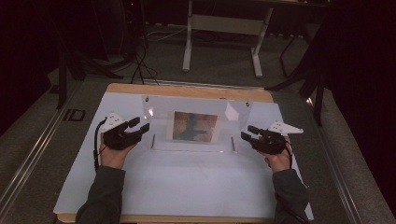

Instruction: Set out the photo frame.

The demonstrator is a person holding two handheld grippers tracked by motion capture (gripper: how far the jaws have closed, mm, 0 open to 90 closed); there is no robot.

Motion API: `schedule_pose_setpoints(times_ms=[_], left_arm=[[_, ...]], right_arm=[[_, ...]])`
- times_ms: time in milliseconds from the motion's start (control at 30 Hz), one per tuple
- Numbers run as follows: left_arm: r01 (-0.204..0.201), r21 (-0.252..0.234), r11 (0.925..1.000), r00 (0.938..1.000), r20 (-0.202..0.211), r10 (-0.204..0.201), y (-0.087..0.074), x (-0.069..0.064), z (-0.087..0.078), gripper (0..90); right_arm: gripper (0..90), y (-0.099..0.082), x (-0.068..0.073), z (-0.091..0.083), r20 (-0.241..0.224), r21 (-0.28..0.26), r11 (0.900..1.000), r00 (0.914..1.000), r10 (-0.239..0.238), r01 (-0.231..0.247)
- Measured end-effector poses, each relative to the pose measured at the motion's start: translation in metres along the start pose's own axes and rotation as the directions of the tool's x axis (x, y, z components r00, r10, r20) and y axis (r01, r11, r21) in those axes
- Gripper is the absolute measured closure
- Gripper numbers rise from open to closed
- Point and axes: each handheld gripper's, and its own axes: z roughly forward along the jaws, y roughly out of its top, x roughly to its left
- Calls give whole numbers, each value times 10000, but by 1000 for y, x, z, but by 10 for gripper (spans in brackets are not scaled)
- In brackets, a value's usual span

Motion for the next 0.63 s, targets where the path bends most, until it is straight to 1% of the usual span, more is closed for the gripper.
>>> schedule_pose_setpoints(times_ms=[167,233,333,400,433,467,500,567,600,633], left_arm=[[220,49,9997,9996,-186,-219,-4,9,-7,486],[256,185,9995,9990,-376,-249,-5,12,-8,485],[366,562,9977,9969,-714,-326,-9,18,-7,488],[521,793,9955,9952,-863,-452,-13,22,-5,489],[521,793,9955,9952,-863,-452,-13,22,-5,489],[673,1106,9916,9922,-1123,-548,-18,26,-2,489],[732,1212,9899,9912,-1182,-589,-19,28,0,490],[709,1463,9867,9898,-1326,-514,-23,30,2,489],[709,1463,9867,9898,-1326,-514,-23,30,2,488],[863,1849,9790,9850,-1634,-560,-27,34,6,488]], right_arm=[[503,-3,-6,-3,53,137,9998,9999,135,-136],[503,-4,-9,-4,66,179,9996,9997,215,-216],[503,-8,-14,-5,269,308,9989,9990,355,-364],[503,-10,-17,-5,357,395,9981,9983,464,-478],[503,-10,-17,-5,357,395,9981,9983,464,-478],[503,-12,-18,-5,433,476,9976,9979,487,-508],[500,-14,-20,-3,589,678,9962,9970,505,-545],[500,-15,-21,-2,644,826,9951,9967,499,-551],[500,-15,-21,-2,644,826,9951,9967,499,-551],[499,-16,-21,-1,651,865,9948,9967,491,-547]])
